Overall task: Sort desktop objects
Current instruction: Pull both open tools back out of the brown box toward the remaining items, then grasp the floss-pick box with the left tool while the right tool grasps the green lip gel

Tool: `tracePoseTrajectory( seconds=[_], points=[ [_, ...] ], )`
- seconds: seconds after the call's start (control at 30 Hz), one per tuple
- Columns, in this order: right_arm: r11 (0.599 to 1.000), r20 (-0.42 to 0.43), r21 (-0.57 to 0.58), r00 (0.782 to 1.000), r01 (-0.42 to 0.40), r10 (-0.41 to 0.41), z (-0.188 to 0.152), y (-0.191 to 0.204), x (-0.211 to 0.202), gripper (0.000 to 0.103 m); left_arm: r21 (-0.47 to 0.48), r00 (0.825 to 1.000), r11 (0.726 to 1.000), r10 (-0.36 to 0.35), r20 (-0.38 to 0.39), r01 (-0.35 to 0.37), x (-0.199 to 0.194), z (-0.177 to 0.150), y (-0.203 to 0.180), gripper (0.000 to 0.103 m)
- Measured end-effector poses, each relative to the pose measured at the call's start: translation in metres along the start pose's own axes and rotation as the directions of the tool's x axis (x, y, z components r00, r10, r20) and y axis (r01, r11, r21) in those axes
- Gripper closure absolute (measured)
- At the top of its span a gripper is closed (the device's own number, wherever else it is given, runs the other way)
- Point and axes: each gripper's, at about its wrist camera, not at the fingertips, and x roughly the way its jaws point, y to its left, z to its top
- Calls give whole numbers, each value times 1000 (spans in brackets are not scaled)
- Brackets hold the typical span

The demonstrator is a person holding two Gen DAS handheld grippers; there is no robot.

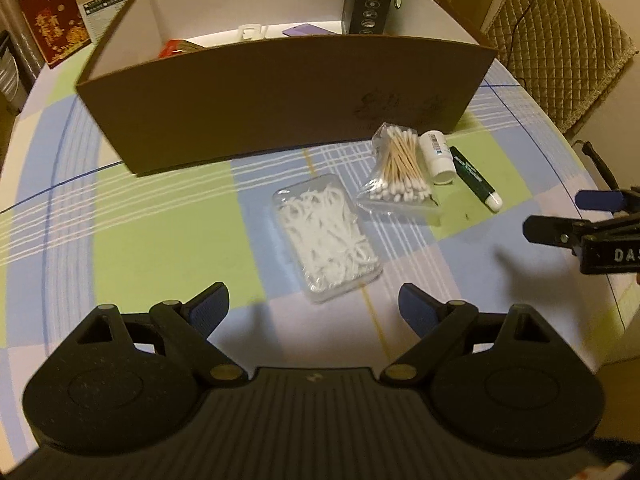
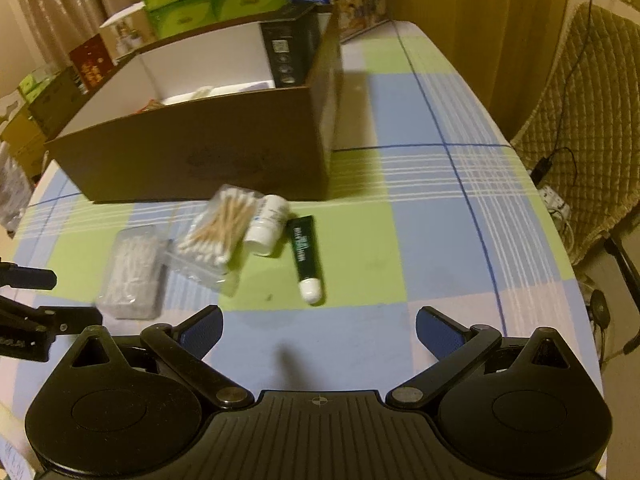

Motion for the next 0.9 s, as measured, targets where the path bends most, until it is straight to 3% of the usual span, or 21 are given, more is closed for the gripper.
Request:
tracePoseTrajectory(
  seconds=[0.37,0.53,0.63,0.9],
  points=[
    [998,1,51,1000,27,-27,11,-21,10,2,31,999,999,31,-7,-31,54,32,-10,14],
    [999,-8,48,1000,25,-24,15,-23,17,2,76,999,996,37,7,-38,65,43,-9,33],
    [999,-12,39,1000,18,-18,17,-22,21,2,93,1000,995,27,8,-27,69,45,-5,37],
    [1000,-25,-7,1000,-5,5,22,-14,36,2,86,999,996,32,23,-34,69,41,16,39]
  ],
)
